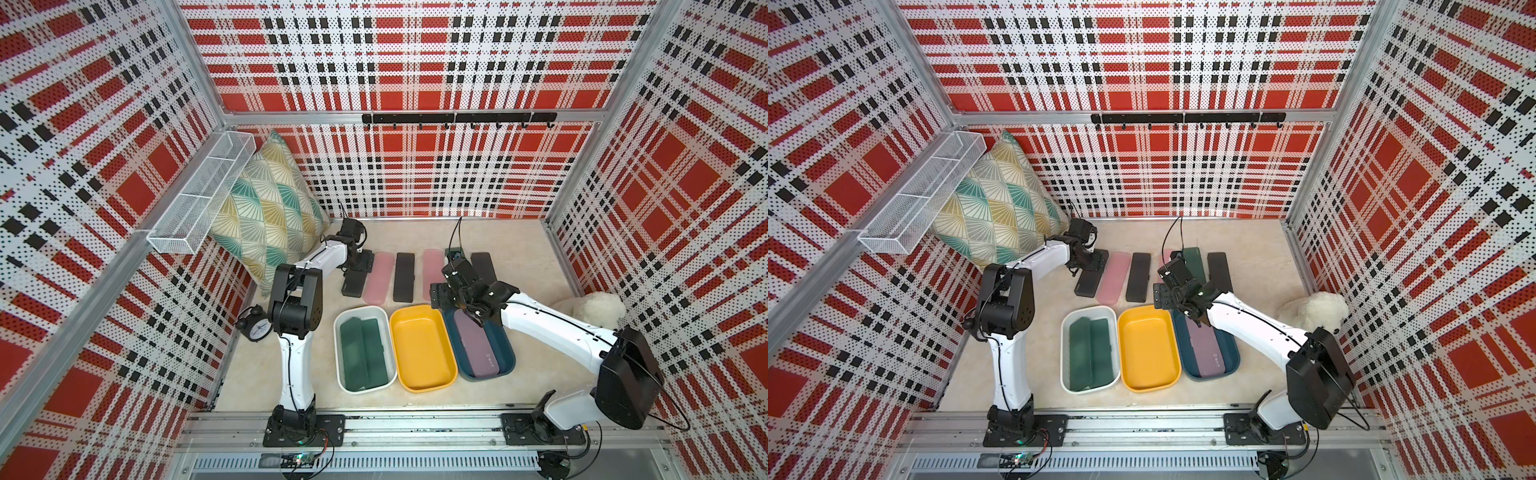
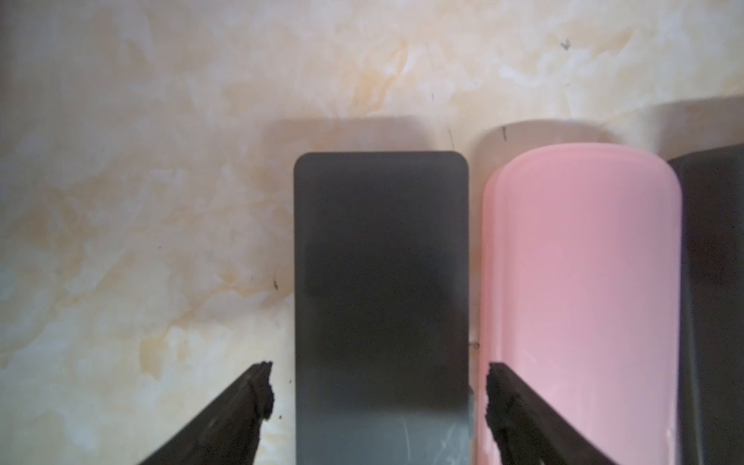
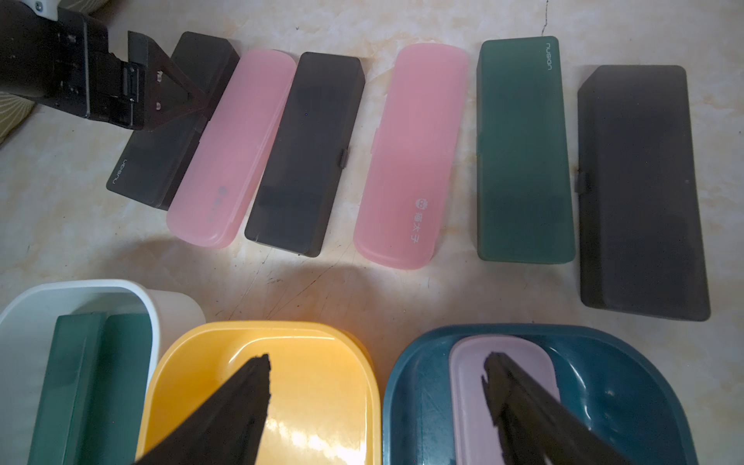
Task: Place the pencil cases by color into the storage box
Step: Pick up the pencil case from the center of the board.
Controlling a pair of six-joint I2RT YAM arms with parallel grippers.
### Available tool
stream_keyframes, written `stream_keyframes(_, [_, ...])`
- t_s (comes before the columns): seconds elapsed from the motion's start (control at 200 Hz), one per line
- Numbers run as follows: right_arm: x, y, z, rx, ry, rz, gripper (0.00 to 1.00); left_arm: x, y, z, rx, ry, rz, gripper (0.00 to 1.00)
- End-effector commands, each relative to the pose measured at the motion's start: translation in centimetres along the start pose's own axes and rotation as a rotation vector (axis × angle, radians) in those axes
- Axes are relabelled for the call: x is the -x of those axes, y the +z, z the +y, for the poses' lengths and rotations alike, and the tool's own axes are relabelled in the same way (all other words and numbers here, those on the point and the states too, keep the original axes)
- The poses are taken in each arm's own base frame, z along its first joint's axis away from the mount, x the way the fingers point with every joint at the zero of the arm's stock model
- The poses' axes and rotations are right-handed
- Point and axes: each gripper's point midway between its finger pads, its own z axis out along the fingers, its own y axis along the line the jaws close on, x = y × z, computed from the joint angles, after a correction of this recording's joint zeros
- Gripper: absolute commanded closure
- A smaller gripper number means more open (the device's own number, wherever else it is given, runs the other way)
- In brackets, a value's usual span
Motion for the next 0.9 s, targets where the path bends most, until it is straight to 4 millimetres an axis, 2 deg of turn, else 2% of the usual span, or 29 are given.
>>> stream_keyframes(0.0, [-0.1, 0.3, -0.2, 0.000, 0.011, -0.005, 0.11, -0.2, 0.9, 0.0, 0.015, 0.016, 0.020, 0.12])
stream_keyframes(0.566, [-0.5, 0.9, 0.3, 0.025, 0.015, 0.005, 0.11, -1.4, 2.1, -0.8, 0.031, 0.045, 0.076, 0.12])
stream_keyframes(0.897, [-0.8, 1.1, 0.4, 0.034, 0.016, 0.008, 0.11, -2.5, 2.3, -0.2, 0.075, 0.039, 0.111, 0.13])
